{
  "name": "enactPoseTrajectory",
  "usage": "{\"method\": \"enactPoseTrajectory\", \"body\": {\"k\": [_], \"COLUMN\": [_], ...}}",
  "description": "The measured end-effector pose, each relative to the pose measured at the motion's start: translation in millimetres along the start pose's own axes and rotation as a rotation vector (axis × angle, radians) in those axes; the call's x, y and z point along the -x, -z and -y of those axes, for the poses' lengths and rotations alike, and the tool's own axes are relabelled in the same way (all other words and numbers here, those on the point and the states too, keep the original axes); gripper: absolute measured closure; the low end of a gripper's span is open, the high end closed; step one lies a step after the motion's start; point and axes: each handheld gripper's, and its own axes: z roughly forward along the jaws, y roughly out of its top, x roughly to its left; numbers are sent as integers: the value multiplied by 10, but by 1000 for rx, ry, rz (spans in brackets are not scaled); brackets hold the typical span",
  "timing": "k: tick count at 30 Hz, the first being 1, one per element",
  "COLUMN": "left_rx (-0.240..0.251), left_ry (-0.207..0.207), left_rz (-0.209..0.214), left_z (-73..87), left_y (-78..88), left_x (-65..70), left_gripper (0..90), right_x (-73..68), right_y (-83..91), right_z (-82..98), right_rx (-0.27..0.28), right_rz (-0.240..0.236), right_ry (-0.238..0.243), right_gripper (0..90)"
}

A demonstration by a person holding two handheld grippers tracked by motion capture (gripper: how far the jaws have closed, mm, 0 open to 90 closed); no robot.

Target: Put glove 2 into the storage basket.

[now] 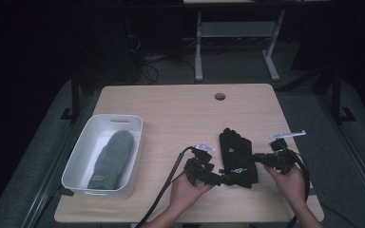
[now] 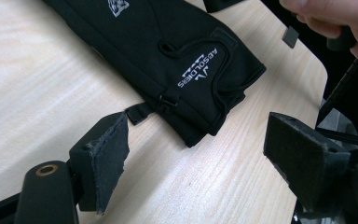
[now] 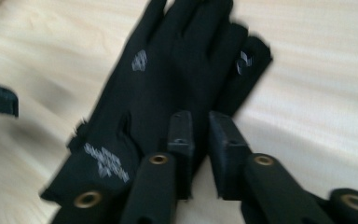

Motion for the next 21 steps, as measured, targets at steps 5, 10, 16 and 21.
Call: {"method": "enactPoseTrajectory", "body": {"k": [5, 10, 16, 21], "left_rx": [-20, -39, -46, -46], "left_ry": [8, 21, 52, 71], "left_rz": [-6, -3, -20, -31], "left_z": [8, 21, 30, 16], "left_y": [-51, -78, -128, -188], "left_x": [-16, -70, -138, -183], "left_gripper": [229, 233, 249, 294], "right_x": [-36, -143, -170, -5], "right_y": [-23, -51, -80, -130], "right_z": [125, 185, 146, 15], "right_rx": [-18, -27, -1, 41], "right_rz": [-35, -77, -96, -84], "right_ry": [16, 36, 40, -35], "right_gripper": [826, 820, 562, 399]}}
